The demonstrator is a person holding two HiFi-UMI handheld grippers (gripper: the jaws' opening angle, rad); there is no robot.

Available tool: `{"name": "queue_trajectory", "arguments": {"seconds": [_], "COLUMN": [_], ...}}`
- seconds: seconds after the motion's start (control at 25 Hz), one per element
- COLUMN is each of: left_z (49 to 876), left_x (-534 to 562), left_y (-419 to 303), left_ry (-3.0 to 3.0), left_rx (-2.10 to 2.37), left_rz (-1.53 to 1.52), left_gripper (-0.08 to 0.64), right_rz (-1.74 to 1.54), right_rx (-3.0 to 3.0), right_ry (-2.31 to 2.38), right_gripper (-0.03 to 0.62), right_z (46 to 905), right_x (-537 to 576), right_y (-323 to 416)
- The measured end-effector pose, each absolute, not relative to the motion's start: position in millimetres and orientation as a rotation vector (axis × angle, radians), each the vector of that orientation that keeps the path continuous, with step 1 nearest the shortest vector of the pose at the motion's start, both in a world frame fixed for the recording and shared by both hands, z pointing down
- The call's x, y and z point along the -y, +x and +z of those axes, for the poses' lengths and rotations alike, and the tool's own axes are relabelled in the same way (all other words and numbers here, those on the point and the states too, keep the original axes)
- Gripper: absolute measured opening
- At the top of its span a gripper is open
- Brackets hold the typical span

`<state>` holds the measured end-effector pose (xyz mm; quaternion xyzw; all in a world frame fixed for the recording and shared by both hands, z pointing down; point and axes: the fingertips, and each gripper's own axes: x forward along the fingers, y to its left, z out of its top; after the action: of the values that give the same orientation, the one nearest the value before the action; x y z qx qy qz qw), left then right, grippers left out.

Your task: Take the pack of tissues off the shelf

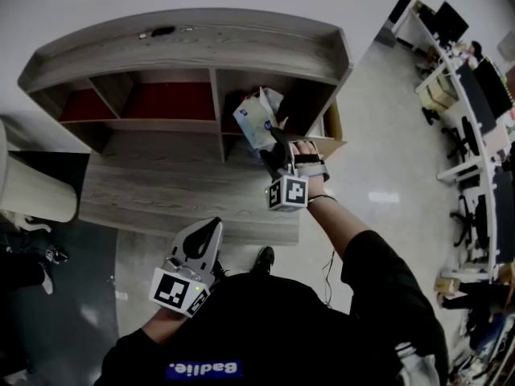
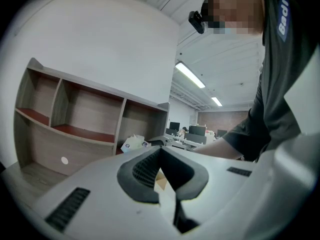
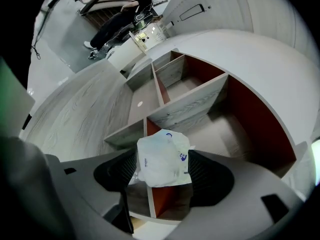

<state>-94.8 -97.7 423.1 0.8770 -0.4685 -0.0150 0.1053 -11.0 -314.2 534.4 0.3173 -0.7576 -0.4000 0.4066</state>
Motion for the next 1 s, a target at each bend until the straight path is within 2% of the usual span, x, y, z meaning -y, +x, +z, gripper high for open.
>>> {"name": "queue_trajectory", "arguments": {"seconds": [0.64,0.8,0.84,1.0], "left_z": [432.1,431.2,431.0,430.7], "left_x": [91.5,91.5,92.2,95.2], "left_y": [-99.8,-98.7,-98.3,-95.2], "left_ry": [2.545,2.544,2.545,2.554], "left_rx": [1.433,1.423,1.42,1.403], "left_rz": [0.008,0.008,0.007,-0.001], "left_gripper": [0.003,0.002,0.003,0.002], "right_rz": [-1.073,-1.068,-1.058,-1.049], "right_rx": [1.778,1.805,1.817,1.846], "right_ry": [0.815,0.818,0.818,0.814], "right_gripper": [0.311,0.092,0.07,0.063], "right_z": [560.6,560.3,560.3,558.4], "right_x": [340.5,335.8,334.1,328.1], "right_y": [-15.9,-15.9,-15.4,-12.7]}}
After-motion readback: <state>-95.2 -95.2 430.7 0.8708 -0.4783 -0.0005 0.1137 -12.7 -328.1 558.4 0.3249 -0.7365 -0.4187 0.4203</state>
